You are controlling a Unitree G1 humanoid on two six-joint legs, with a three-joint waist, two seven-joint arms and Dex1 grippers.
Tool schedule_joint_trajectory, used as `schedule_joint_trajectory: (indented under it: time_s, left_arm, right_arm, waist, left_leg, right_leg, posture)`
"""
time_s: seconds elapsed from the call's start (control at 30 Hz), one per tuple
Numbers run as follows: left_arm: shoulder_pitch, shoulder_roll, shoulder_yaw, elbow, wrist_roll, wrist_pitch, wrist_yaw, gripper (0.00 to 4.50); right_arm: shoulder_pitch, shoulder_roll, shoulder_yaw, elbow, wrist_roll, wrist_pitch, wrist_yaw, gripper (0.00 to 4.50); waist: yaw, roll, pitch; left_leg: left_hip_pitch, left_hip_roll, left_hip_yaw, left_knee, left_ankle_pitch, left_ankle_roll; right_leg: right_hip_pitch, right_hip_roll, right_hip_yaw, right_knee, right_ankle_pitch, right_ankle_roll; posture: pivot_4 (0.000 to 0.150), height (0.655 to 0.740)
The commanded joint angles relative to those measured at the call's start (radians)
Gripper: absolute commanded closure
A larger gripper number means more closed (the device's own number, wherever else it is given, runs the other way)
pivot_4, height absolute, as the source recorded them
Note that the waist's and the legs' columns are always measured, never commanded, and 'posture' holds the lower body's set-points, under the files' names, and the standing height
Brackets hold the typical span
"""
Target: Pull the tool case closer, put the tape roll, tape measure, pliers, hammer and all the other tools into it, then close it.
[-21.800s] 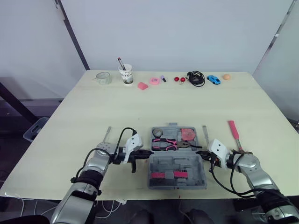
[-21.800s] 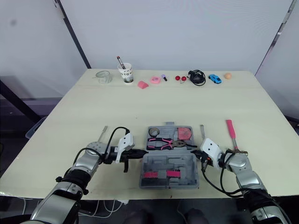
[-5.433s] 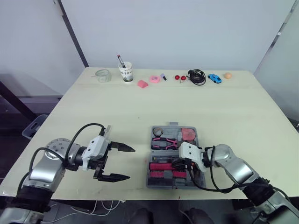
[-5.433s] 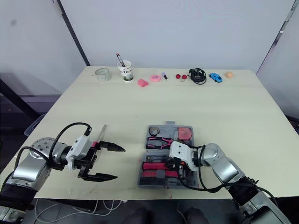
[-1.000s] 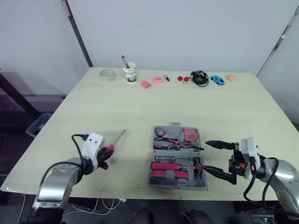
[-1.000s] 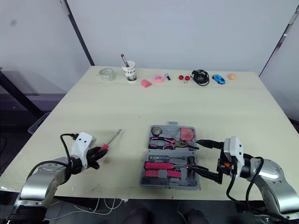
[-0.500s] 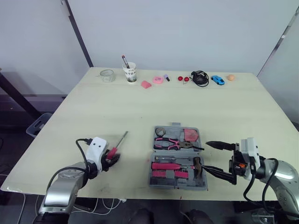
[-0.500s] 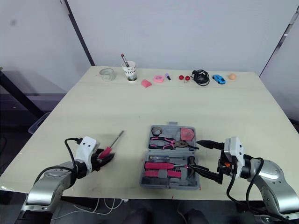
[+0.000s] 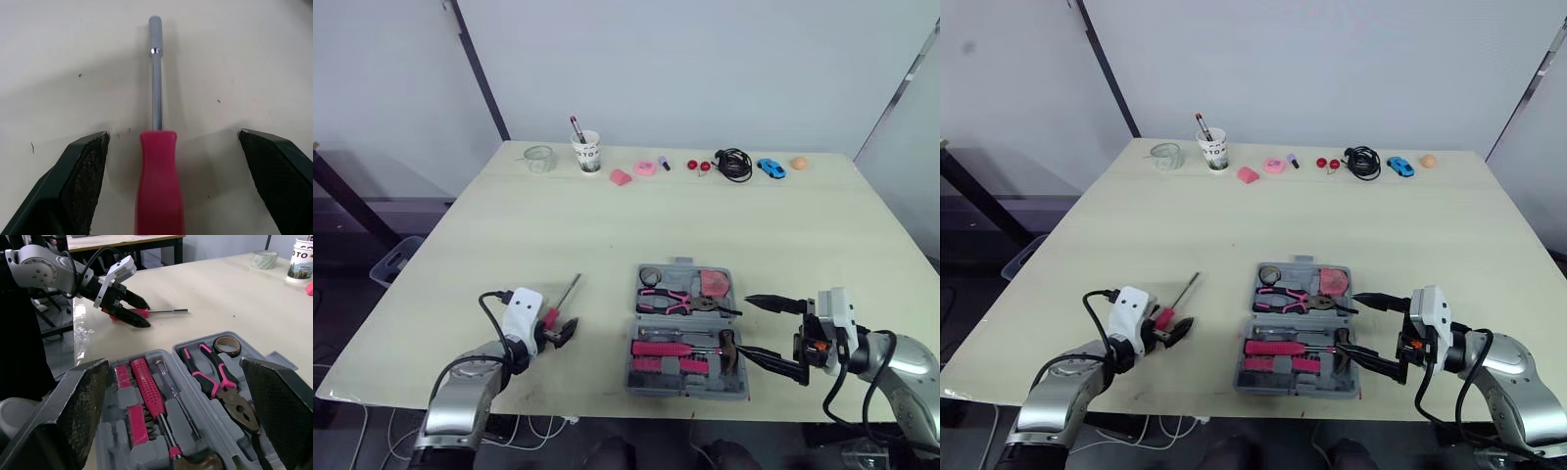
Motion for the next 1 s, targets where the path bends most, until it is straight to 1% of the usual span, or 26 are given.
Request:
schedule_joint_trajectory:
  time_s: [0.03,0.07,0.1,0.13,0.17,0.2,0.23,0.27,0.33,0.7,0.87,1.0]
  left_arm:
    - [-0.004,-0.009,-0.004,0.008,-0.001,-0.011,0.001,0.73]
    - [-0.003,-0.011,-0.004,0.009,-0.002,-0.011,0.0,1.12]
    - [-0.001,-0.013,-0.004,0.008,-0.004,-0.009,-0.001,1.75]
    - [-0.001,-0.014,-0.004,0.008,-0.004,-0.003,-0.001,2.01]
    - [0.0,-0.015,-0.005,0.007,-0.005,0.002,-0.001,2.17]
    - [0.003,-0.016,-0.005,0.004,-0.007,0.005,-0.004,2.83]
    - [0.005,-0.016,-0.005,0.003,-0.008,0.006,-0.006,3.17]
    - [0.009,-0.016,-0.004,-0.001,-0.009,0.006,-0.007,3.7]
    - [0.014,-0.015,0.002,-0.002,-0.008,0.006,-0.008,3.99]
    - [0.01,0.022,0.028,-0.001,-0.006,-0.009,-0.03,3.99]
    - [0.0,0.048,0.054,-0.032,-0.053,-0.031,-0.096,3.99]
    - [-0.007,0.133,0.064,-0.051,-0.083,-0.053,-0.215,3.99]
  right_arm:
    - [-0.009,-0.01,-0.017,-0.01,0.004,-0.024,0.009,0.0]
    - [-0.008,-0.01,-0.018,-0.012,0.004,-0.024,0.007,0.0]
    - [-0.005,-0.01,-0.018,-0.015,0.004,-0.023,0.005,0.0]
    - [-0.005,-0.011,-0.018,-0.016,0.004,-0.023,0.003,0.0]
    - [-0.005,-0.011,-0.018,-0.016,0.003,-0.023,0.002,0.0]
    - [-0.004,-0.01,-0.016,-0.018,0.003,-0.023,0.0,0.0]
    - [-0.002,-0.01,-0.016,-0.02,0.002,-0.023,-0.001,0.0]
    - [-0.001,-0.009,-0.015,-0.024,0.002,-0.022,-0.004,0.0]
    - [-0.001,-0.008,-0.014,-0.028,0.003,-0.02,-0.007,0.0]
    - [-0.015,-0.007,-0.007,-0.013,0.002,-0.022,0.002,0.0]
    - [-0.026,-0.005,-0.008,-0.024,0.018,-0.015,0.007,0.0]
    - [-0.043,-0.015,-0.017,-0.022,0.041,-0.007,0.029,0.0]
  waist:
    - [0.0,0.0,0.0]
    - [0.0,0.0,0.0]
    - [0.0,0.0,0.0]
    - [0.0,0.0,0.0]
    - [0.0,0.0,0.0]
    - [0.0,0.0,0.0]
    - [0.0,0.0,0.0]
    - [0.0,0.0,0.0]
    - [0.0,0.001,-0.001]
    - [-0.002,0.001,-0.001]
    - [-0.001,0.001,0.0]
    - [-0.002,0.0,0.0]
  left_leg:
    - [0.0,0.0,0.0,0.0,0.0,0.0]
    - [0.0,0.0,0.0,0.0,0.0,0.0]
    - [0.0,0.0,0.0,0.0,0.0,0.0]
    - [0.0,0.0,0.0,0.0,0.0,0.0]
    - [0.0,0.0,0.0,0.0,0.0,0.0]
    - [0.0,0.0,0.0,0.0,0.0,0.0]
    - [0.0,0.0,0.0,0.0,0.0,0.0]
    - [0.0,0.0,0.0,0.0,0.0,0.0]
    - [0.0,0.0,0.0,0.0,0.0,0.0]
    - [0.0,0.0,0.0,0.0,0.0,0.0]
    - [0.0,0.0,0.0,0.0,0.0,0.0]
    - [0.0,0.0,0.0,0.0,0.0,0.0]
  right_leg:
    - [0.0,0.0,0.0,0.0,0.0,0.0]
    - [0.0,0.0,0.0,0.0,0.0,0.0]
    - [0.0,0.0,0.0,0.0,0.0,0.0]
    - [0.0,0.0,0.0,0.0,0.0,0.0]
    - [0.0,0.0,0.0,0.0,0.0,0.0]
    - [0.0,0.0,0.0,0.0,0.0,0.0]
    - [0.0,0.0,0.0,0.0,0.0,0.0]
    - [0.0,0.0,0.0,0.0,0.0,0.0]
    - [0.0,0.0,0.0,0.0,0.0,0.0]
    - [0.0,0.0,0.0,0.0,0.0,0.0]
    - [0.0,0.0,0.0,0.0,0.0,0.0]
    - [0.0,0.0,0.0,0.0,0.0,0.0]
  posture:
    - [0.15,0.74]
    - [0.15,0.74]
    - [0.15,0.74]
    - [0.15,0.74]
    - [0.15,0.74]
    - [0.15,0.74]
    - [0.15,0.74]
    - [0.15,0.74]
    - [0.15,0.74]
    - [0.15,0.74]
    - [0.15,0.74]
    - [0.15,0.74]
